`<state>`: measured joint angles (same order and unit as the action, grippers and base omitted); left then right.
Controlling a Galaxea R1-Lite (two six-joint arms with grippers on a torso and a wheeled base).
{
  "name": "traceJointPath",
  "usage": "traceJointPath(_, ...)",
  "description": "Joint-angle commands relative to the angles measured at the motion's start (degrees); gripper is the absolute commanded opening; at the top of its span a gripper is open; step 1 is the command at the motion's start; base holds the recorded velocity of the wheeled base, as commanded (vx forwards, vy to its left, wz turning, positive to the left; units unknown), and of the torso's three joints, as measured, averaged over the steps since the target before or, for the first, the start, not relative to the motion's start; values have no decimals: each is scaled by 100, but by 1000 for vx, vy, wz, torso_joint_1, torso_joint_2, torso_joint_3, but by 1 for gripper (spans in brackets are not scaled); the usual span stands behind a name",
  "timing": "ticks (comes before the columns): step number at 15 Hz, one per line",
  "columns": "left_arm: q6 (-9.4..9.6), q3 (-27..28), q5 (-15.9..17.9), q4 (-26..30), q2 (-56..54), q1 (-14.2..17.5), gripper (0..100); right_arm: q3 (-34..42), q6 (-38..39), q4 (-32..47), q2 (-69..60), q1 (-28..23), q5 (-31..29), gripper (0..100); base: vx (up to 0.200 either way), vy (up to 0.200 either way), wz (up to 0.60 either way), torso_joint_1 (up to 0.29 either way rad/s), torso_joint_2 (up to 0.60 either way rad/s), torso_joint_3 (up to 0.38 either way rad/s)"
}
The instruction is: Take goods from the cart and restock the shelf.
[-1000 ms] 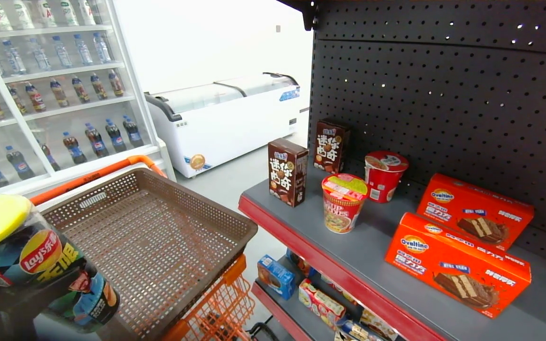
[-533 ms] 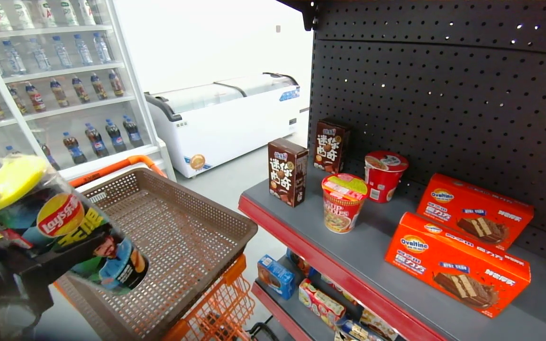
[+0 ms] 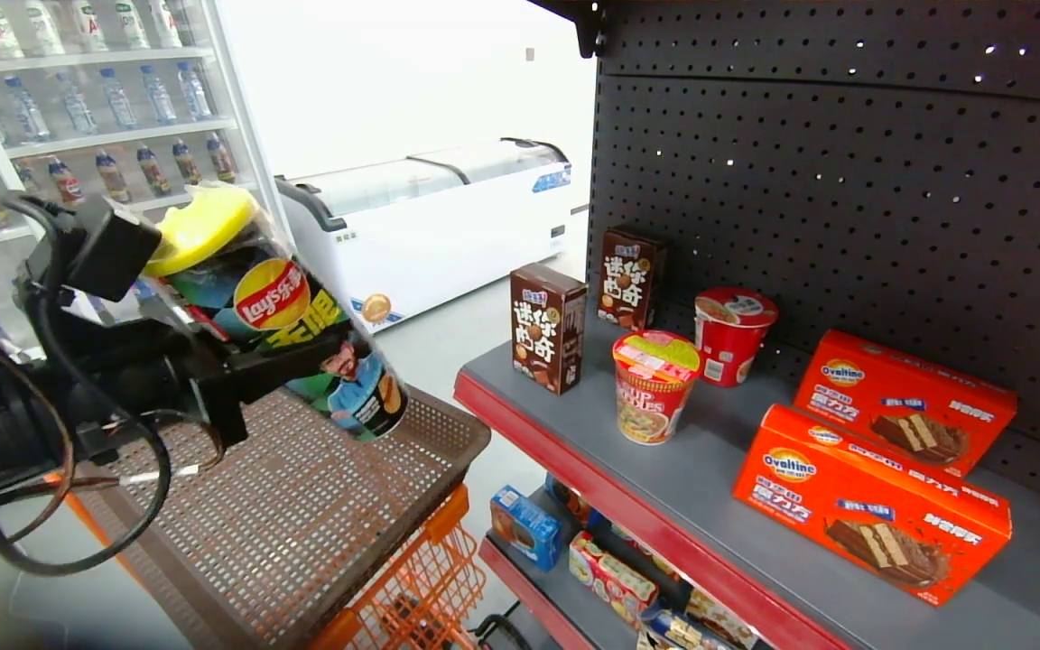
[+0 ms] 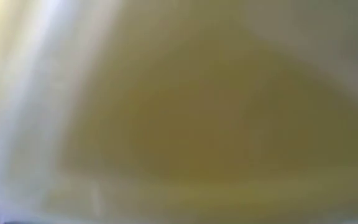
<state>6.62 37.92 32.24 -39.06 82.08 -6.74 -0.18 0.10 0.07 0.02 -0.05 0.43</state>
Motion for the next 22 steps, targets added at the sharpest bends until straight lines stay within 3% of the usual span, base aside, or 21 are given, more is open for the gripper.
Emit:
traceJointPath(1,-38,338,124,-577,871,-99,0,1,-1,1,-2,-4,1,100,0,0,0,0,0,0)
traceJointPath(3,-91,330,133,-911,985,-170,0,1,-1,1,-2,-4,1,100,0,0,0,0,0,0)
traceJointPath(5,-152,277,80,-875,915,-258,0,9,-1,1,-2,-4,1,100,0,0,0,0,0,0)
traceJointPath(7,-179,171,-201,-779,616,-486,0,1,-1,1,-2,-4,1,100,0,0,0,0,0,0)
traceJointPath(9,-187,180,-553,241,63,-741,0,1,-1,1,-2,5,1,100,0,0,0,0,0,0)
traceJointPath(10,-161,374,-957,891,-157,-820,0,1,-1,1,-2,-4,1,100,0,0,0,0,0,0)
traceJointPath(11,-152,620,-1440,1252,-227,-978,0,1,-1,1,-2,-4,10,100,0,0,0,0,0,0)
traceJointPath(12,-170,664,-1669,1208,-201,-1057,0,1,-1,1,-2,5,10,100,0,0,0,0,0,0)
traceJointPath(15,-161,831,-1669,1445,-184,-1066,0,1,-1,1,-2,-4,10,100,0,0,0,0,0,0)
traceJointPath(16,-135,1314,-1660,2087,-175,-1066,0,1,-1,1,-2,-4,10,100,0,0,0,0,0,0)
traceJointPath(18,217,1375,-1678,2324,-280,-1075,0,1,-1,1,-2,-4,10,100,0,0,0,0,0,0)
traceJointPath(19,305,1375,-1678,2447,-456,-1066,0,1,-1,1,-2,-4,10,100,0,0,0,0,0,0)
traceJointPath(22,322,1375,-1968,3036,-728,-846,0,1,-1,1,-2,-4,10,100,0,0,0,0,0,0)
